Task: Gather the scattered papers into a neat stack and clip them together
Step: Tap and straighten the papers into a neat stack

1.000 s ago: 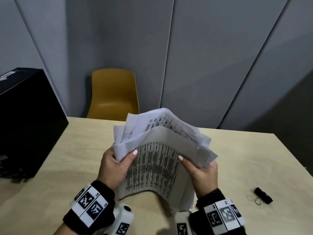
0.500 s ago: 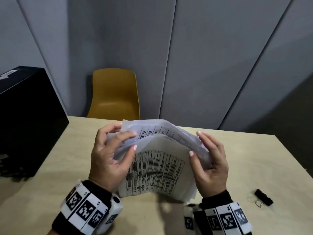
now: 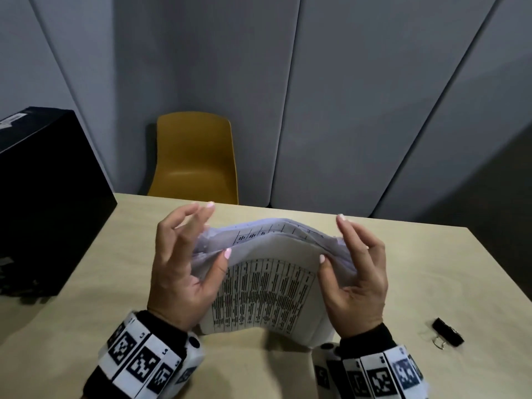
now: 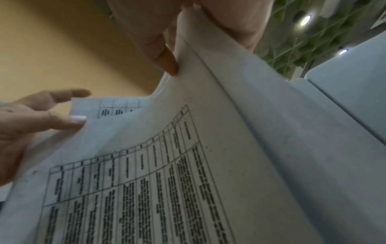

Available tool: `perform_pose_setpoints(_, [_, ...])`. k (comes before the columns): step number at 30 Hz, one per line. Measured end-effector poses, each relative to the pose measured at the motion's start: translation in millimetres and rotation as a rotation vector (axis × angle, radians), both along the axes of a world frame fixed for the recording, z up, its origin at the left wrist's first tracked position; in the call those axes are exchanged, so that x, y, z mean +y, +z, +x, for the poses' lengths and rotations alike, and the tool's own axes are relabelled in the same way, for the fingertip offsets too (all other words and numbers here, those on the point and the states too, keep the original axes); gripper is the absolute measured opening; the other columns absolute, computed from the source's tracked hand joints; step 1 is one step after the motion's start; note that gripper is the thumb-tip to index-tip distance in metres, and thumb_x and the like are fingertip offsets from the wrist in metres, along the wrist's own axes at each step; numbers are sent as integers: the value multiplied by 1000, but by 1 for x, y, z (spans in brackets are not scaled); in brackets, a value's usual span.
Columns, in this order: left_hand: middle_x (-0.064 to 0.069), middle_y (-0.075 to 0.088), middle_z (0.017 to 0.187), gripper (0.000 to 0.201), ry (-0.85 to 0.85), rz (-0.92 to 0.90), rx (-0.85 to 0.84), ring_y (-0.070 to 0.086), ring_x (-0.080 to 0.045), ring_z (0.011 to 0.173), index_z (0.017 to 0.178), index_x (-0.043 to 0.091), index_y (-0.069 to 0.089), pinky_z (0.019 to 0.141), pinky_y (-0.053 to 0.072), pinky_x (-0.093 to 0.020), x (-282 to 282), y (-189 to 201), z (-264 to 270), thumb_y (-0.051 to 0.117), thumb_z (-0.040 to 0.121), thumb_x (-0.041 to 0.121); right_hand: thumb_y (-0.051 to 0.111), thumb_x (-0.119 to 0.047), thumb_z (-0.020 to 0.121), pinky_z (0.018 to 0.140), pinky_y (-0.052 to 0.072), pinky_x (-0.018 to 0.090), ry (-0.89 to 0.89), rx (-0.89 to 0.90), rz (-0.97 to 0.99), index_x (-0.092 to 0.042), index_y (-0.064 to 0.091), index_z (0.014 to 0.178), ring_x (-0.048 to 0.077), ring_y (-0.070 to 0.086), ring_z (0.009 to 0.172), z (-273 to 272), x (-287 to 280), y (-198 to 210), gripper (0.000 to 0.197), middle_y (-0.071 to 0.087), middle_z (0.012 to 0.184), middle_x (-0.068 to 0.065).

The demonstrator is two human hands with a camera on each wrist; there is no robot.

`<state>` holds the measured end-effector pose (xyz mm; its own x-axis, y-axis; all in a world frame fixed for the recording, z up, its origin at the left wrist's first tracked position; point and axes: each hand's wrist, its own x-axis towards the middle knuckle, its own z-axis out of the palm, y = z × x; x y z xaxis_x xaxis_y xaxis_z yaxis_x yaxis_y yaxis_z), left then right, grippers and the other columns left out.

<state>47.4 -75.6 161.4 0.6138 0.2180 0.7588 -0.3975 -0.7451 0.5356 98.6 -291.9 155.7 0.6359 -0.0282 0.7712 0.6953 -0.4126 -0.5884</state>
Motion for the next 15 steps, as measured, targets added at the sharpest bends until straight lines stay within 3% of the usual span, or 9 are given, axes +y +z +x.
perform_pose_setpoints(2, [-5,41,126,39,2,53,15,47,3,102,119,19,58,90,40,-4,1,-2,0,57,80,20,59,-10,76,95,36,8,14,13,2,-12,59,115,-8,48,109,1,-1,-1,39,52,116,19])
perform_pose_setpoints(4, [-7,45,125,35,31,28,16,48,0,104,115,17,61,92,36,-1,5,-5,0,56,81,19,58,-14,76,96,36,8,8,34,30,-12,59,115,-8,48,109,2,-5,-4,39,53,114,20])
perform_pose_setpoints(6, [10,38,129,50,42,14,24,50,-1,108,130,16,46,91,36,0,6,-7,-1,54,81,21,60,-7,76,96,37,9,7,43,29,-11,58,117,-3,49,110,1,-6,-5,42,54,114,18])
perform_pose_setpoints(8, [14,33,131,62,-8,76,33,41,11,115,140,23,32,93,34,2,2,-7,-1,52,82,18,61,3,72,95,37,9,32,43,8,-11,58,116,1,51,110,-1,-1,-4,47,54,113,17])
perform_pose_setpoints(10, [0,37,131,58,-29,138,72,40,8,111,136,33,38,96,31,0,-3,-6,0,50,82,17,61,7,71,94,37,9,69,40,-1,-12,60,113,-3,52,107,-2,3,-3,46,55,113,18])
perform_pose_setpoints(12, [-7,41,129,45,-17,103,99,41,7,108,125,30,51,96,31,0,-1,-6,-1,50,82,21,62,6,71,94,37,8,79,42,10,-13,61,110,-6,51,106,-2,1,-4,43,55,112,19])
perform_pose_setpoints(15, [-12,43,127,51,15,54,76,34,14,117,127,22,45,94,31,3,1,-5,-4,56,77,27,61,-7,76,95,37,11,74,57,27,-14,60,112,0,52,109,-3,-6,-4,37,55,112,18])
